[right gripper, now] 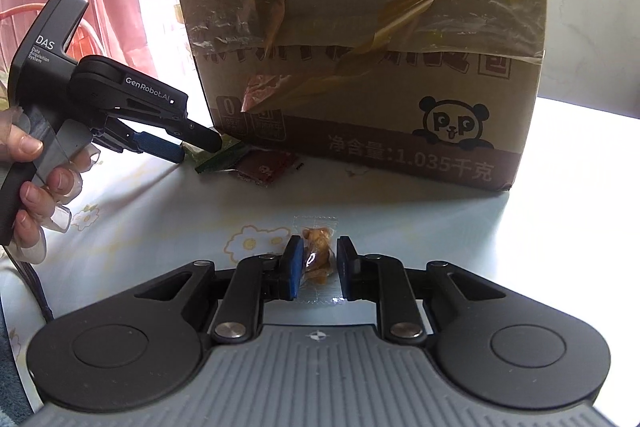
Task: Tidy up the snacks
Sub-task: 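Grasp the green biscuit pack with left gripper while right grasps the clear candy packet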
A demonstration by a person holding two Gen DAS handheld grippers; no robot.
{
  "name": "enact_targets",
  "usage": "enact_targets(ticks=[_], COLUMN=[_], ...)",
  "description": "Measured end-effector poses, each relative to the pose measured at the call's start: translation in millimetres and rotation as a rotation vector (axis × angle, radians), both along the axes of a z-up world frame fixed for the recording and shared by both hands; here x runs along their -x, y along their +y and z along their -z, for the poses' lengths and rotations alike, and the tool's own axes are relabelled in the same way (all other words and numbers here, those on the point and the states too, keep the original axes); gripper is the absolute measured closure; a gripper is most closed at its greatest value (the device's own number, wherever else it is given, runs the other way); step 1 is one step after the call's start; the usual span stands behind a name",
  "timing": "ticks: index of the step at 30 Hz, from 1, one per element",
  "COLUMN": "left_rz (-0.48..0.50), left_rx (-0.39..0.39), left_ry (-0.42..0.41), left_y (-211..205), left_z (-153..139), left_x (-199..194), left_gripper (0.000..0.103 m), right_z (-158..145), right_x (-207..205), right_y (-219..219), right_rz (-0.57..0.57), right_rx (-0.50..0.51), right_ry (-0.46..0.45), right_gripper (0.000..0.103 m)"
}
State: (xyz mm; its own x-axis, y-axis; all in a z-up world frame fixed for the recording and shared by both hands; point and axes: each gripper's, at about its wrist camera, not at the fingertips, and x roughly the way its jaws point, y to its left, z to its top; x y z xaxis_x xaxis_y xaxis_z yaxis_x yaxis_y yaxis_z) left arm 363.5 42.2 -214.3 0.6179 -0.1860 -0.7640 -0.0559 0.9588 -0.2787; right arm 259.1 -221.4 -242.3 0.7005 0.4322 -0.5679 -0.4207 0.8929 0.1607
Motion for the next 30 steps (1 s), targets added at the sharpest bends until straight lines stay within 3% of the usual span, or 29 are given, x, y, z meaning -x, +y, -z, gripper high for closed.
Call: enact_targets(ticks=[11,17,23,24,26,30], left_rz=[-0.106,-0.127,-0.103,-0.096,-0.082,-0.006], left_rx=[-0.061,-0.084,-0.263,-0.280,-0.318,-0.279], left_ry=[-0.013,-0.005,-0.010,-0.018,-0.041,-0.065], left_y=[24.8,5.5,-24.6,-25.1,-25.1,-15.9], left_z=[-5.8,-8.5,-5.8,-6.4,-8.5,-10.9], left_x=[0.9,1.5,7.8,12.2,21.9,43.7], left_gripper=[0.041,0.025,0.027,0.032,0.058,0.062], right_z=[0.0,0.4,0.5,0.5,0.5,0.5], right_x=[-0.1,-0.7,-0.7,-0.7,-0.7,-0.6], right_y=[-1.6,-1.2,-1.3,-1.2,-1.2,-1.0], right_rz=[-0.002,-0.003,-0.004,-0.004,-0.004,-0.003], right_rx=[-0.009,-0.007,-0.007,-0.007,-0.007,-0.007], right_ry=[0.003,0.003,0.002,0.002,0.002,0.002], right_gripper=[0.083,0.083,0.083,0.083,0.083,0.083])
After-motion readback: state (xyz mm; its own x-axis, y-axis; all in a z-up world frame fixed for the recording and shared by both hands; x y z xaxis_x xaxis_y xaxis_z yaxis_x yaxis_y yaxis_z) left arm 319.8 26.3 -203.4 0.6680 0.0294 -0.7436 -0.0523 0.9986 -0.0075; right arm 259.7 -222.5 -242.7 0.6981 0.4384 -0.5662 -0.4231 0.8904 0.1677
